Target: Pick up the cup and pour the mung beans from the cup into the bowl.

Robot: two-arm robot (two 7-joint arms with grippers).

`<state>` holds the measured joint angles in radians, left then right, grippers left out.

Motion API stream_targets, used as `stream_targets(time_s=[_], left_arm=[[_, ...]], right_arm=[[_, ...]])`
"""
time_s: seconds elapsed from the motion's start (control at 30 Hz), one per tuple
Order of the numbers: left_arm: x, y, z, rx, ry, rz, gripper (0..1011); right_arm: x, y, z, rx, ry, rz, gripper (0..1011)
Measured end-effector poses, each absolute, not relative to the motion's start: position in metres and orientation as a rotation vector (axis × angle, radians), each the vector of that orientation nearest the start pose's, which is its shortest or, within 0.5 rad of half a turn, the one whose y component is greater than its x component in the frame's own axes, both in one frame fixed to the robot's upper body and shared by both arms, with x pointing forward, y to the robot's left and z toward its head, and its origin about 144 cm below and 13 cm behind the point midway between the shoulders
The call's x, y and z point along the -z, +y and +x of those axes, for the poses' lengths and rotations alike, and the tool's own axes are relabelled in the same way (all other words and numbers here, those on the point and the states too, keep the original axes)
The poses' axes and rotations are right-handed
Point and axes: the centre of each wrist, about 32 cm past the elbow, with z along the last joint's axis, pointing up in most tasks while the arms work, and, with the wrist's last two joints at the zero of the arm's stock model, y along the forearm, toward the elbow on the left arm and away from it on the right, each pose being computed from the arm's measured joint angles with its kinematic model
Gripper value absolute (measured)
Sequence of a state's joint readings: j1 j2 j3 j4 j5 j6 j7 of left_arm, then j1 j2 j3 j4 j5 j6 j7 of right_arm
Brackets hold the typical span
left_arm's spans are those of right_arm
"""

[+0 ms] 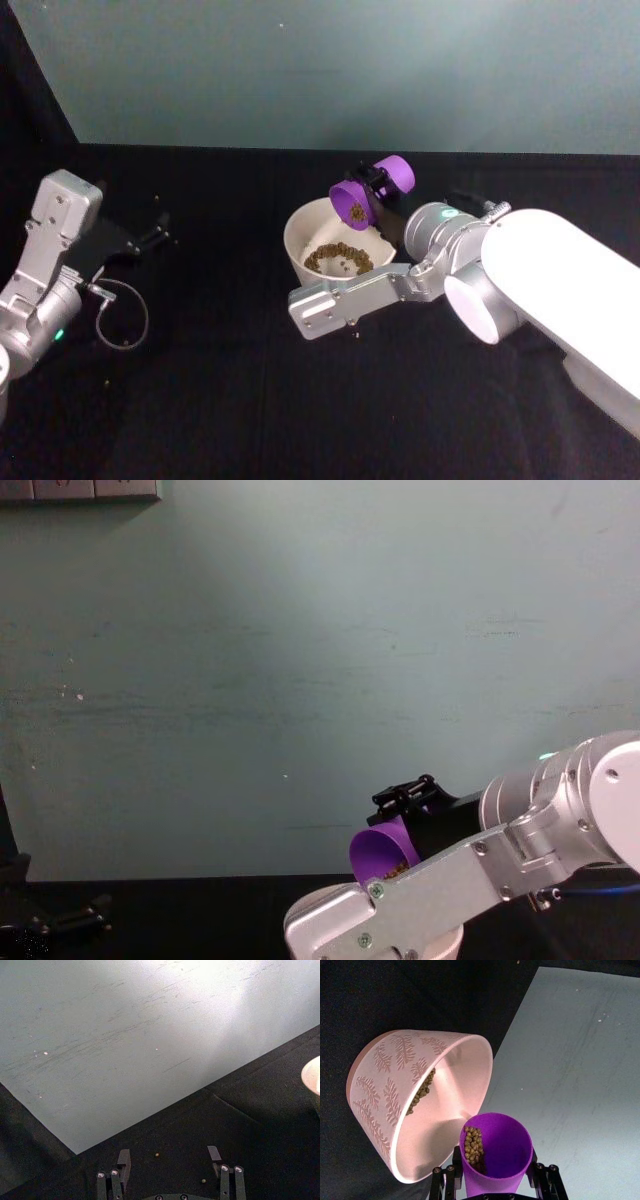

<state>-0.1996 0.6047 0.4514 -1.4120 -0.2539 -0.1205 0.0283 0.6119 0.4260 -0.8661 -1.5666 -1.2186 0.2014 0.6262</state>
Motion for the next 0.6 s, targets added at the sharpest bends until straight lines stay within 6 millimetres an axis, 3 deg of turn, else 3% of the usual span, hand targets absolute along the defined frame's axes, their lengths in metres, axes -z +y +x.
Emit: stream_targets(time_s=[0.6], left_arm=[[-1.1398,0.3097,0.4886,-1.248,-0.285,0.304,1000]], right_arm=[[-1.2549,-0.1217,0.5221,0.400,-1.457,-1.331,731]])
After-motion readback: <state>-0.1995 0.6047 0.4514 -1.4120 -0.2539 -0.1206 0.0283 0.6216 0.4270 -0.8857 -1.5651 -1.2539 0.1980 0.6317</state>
